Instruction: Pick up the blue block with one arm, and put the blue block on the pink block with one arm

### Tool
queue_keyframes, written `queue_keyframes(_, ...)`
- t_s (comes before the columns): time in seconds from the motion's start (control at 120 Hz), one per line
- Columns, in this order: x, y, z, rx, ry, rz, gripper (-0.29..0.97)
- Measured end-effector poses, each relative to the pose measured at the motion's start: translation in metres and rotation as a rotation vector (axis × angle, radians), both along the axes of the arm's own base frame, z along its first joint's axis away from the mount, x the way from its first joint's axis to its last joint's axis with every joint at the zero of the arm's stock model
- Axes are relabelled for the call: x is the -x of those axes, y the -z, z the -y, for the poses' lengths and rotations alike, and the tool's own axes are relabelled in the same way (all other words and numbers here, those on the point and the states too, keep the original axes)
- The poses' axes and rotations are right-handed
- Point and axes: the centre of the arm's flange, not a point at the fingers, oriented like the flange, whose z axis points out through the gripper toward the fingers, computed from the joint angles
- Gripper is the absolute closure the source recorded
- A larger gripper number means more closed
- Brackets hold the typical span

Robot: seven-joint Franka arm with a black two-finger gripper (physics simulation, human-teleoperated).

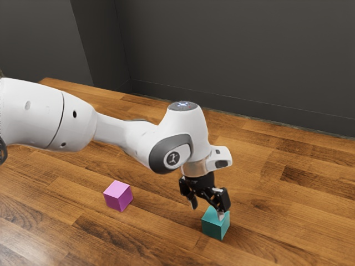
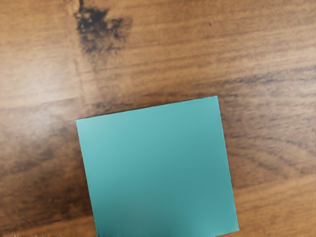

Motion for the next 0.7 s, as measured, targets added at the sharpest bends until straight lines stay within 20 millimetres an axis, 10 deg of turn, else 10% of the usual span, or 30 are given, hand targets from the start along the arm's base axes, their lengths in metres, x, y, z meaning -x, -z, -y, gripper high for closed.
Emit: queue_keyframes(0.7, -0.009, 0.03, 0.007, 0.006, -0.037, -0.018, 0.0)
